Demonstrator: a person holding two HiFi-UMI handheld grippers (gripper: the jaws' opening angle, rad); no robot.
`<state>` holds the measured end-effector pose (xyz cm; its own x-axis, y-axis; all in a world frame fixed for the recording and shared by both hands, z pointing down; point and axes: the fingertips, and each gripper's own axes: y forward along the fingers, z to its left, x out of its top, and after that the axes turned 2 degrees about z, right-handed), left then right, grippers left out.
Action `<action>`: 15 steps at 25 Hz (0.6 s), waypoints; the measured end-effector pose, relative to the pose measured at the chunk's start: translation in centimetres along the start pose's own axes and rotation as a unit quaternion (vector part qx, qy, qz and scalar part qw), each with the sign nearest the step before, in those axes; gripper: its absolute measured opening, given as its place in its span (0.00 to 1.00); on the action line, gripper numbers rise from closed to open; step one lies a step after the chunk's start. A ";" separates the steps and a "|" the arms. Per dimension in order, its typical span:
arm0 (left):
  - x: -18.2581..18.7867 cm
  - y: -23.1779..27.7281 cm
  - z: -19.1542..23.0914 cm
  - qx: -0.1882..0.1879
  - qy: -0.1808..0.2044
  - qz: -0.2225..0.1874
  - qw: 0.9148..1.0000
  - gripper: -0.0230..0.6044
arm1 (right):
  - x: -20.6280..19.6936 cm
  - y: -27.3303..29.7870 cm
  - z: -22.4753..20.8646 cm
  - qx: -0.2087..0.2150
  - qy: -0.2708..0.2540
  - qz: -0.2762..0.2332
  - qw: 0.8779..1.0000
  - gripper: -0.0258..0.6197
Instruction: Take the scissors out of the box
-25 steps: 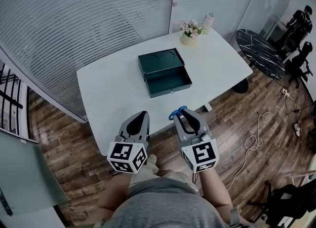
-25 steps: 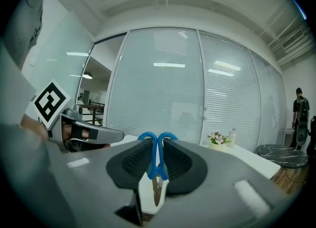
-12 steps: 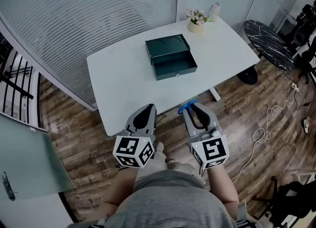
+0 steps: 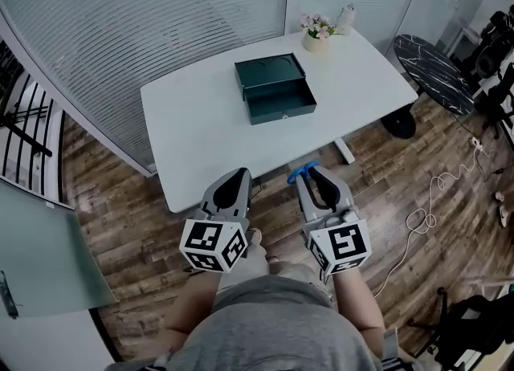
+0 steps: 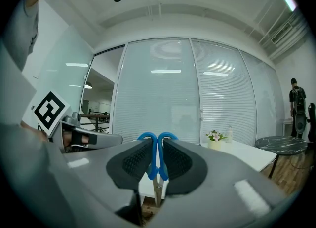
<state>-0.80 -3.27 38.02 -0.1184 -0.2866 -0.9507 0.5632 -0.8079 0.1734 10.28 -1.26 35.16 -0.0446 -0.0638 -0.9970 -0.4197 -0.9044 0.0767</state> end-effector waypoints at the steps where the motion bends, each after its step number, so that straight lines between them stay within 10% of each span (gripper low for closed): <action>1: -0.1 0.0 -0.2 0.000 0.001 0.000 1.000 0.05 | -0.1 -0.1 -0.1 -0.001 0.001 -0.001 1.000 0.16; 15: -1.0 0.0 -1.8 -0.006 0.002 -0.001 1.000 0.05 | -0.1 -1.6 -0.1 0.006 -0.024 -0.001 1.000 0.16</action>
<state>0.75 -2.07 38.51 -0.1159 -0.2824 -0.9523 0.5733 -0.8019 0.1680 11.03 0.12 35.13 -0.0865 -0.0411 -0.9954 -0.4312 -0.8992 0.0746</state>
